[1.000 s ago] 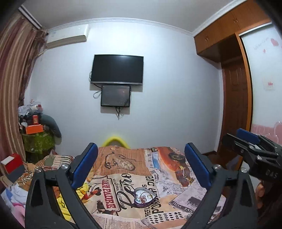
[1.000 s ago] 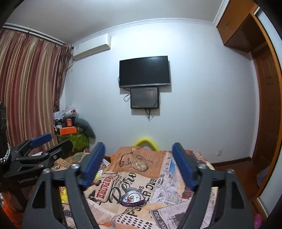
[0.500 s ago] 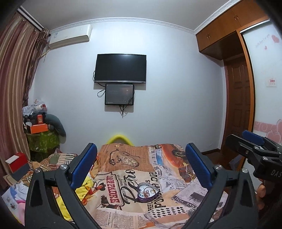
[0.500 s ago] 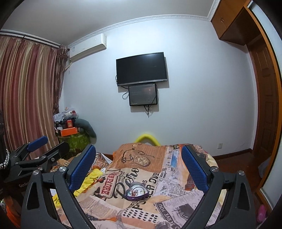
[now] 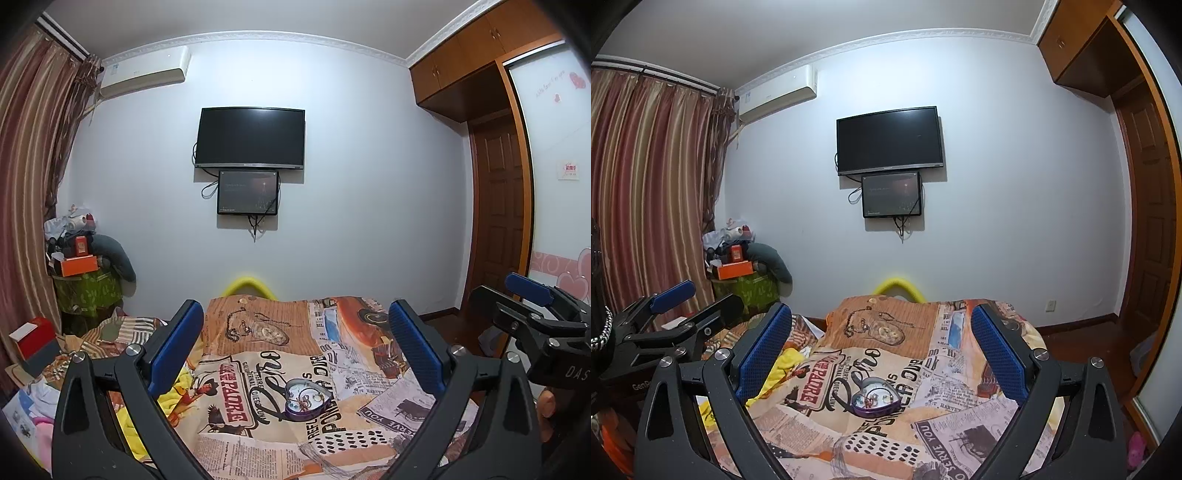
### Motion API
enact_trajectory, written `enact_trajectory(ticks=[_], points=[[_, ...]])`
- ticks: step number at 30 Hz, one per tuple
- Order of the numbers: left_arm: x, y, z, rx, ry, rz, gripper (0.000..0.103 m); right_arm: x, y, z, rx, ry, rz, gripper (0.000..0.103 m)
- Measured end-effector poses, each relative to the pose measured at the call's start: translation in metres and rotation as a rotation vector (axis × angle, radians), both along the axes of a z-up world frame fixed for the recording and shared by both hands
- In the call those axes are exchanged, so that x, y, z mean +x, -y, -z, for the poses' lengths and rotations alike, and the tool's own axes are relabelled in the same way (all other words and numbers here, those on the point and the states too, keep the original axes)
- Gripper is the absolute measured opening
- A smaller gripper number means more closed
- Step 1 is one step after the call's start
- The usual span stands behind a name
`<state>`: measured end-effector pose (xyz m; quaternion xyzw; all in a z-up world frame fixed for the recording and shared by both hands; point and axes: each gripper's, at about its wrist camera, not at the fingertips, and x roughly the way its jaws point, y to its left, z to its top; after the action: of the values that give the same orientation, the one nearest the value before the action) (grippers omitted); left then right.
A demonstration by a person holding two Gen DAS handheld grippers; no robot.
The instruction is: Organize jewelry
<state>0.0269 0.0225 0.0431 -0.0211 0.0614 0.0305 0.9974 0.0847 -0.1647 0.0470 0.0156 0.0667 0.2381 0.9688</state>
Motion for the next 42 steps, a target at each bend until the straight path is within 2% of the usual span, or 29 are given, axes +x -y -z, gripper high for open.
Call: enact_trajectory(ticks=[42], points=[[0.007,-0.0028,0.0044,-0.012,-0.02,0.03,0.101,0.0015,0.0008,0.0019,-0.005,-0.014,0.001,0.097]])
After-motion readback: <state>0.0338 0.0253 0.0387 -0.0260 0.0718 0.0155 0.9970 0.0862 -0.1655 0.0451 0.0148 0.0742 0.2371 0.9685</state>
